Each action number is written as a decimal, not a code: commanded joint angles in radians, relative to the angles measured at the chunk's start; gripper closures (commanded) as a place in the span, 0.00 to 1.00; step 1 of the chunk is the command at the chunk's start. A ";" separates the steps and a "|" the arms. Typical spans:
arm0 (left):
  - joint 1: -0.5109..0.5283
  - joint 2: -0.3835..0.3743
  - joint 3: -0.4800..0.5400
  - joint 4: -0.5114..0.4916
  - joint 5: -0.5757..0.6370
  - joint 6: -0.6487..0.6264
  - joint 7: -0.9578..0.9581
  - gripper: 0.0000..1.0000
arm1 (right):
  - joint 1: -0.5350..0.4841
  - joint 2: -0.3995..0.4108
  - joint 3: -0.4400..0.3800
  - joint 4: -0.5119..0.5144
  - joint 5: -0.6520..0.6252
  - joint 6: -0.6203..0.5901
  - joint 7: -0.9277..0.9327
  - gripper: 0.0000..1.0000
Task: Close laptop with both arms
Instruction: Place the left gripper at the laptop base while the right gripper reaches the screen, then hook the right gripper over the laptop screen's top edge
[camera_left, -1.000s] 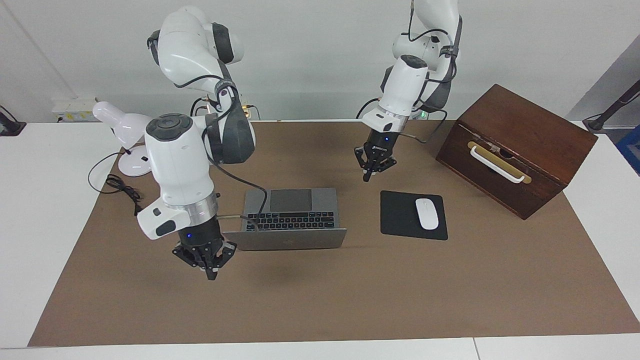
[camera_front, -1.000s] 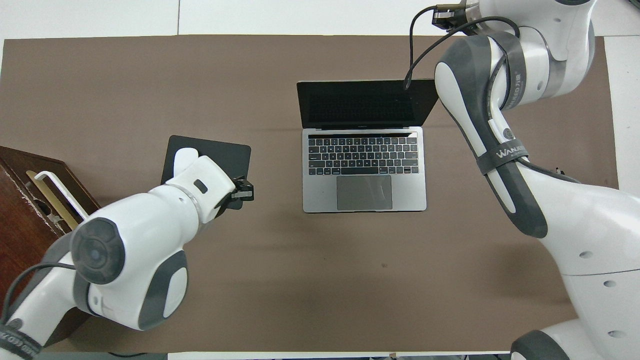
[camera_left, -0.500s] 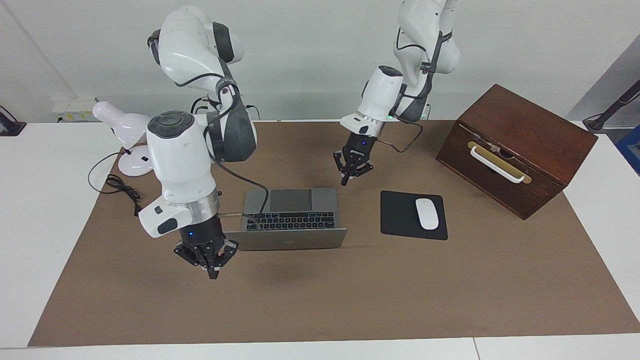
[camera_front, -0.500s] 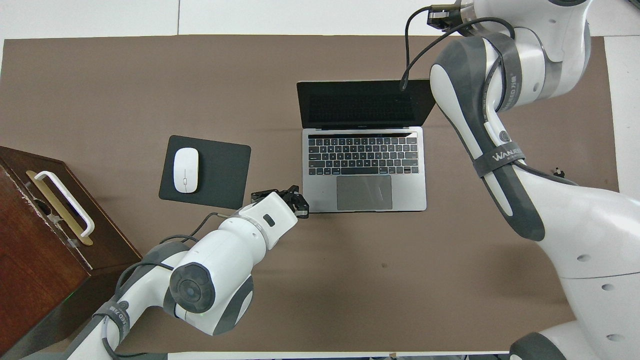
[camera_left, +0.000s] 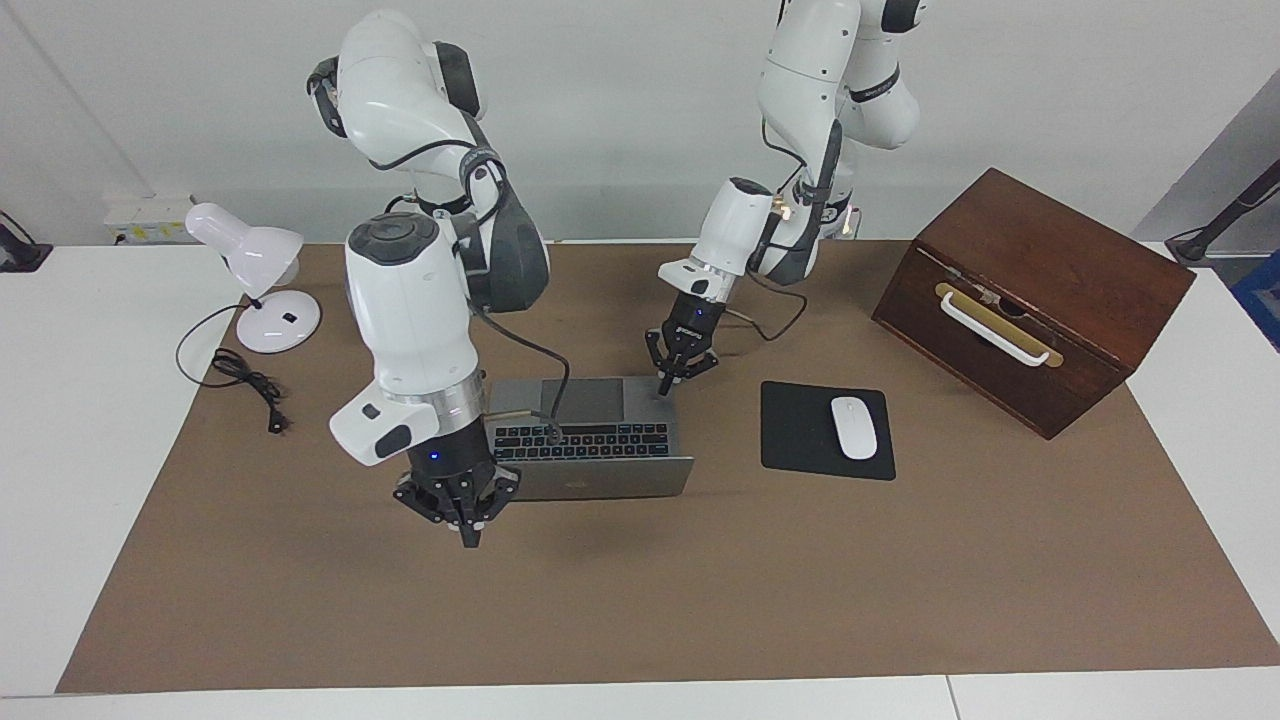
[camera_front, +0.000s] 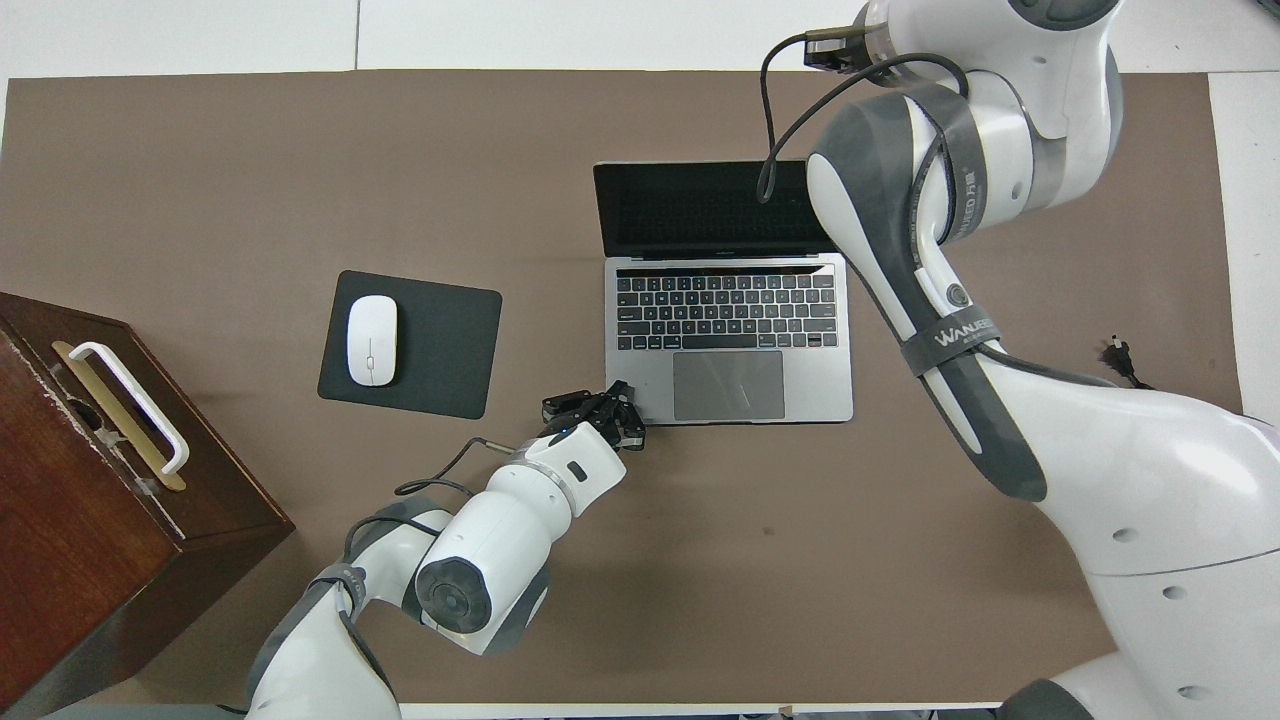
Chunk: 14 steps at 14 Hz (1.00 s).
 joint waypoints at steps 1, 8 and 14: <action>-0.027 0.006 0.016 0.004 -0.026 0.007 0.005 1.00 | 0.013 -0.006 0.004 -0.005 -0.010 0.018 -0.018 1.00; -0.021 0.014 0.016 0.002 -0.010 0.005 0.017 1.00 | 0.082 -0.006 0.004 -0.006 -0.001 0.016 -0.018 1.00; 0.009 0.046 0.018 0.001 0.097 0.004 0.025 1.00 | 0.099 -0.005 0.021 -0.029 0.011 0.016 -0.016 1.00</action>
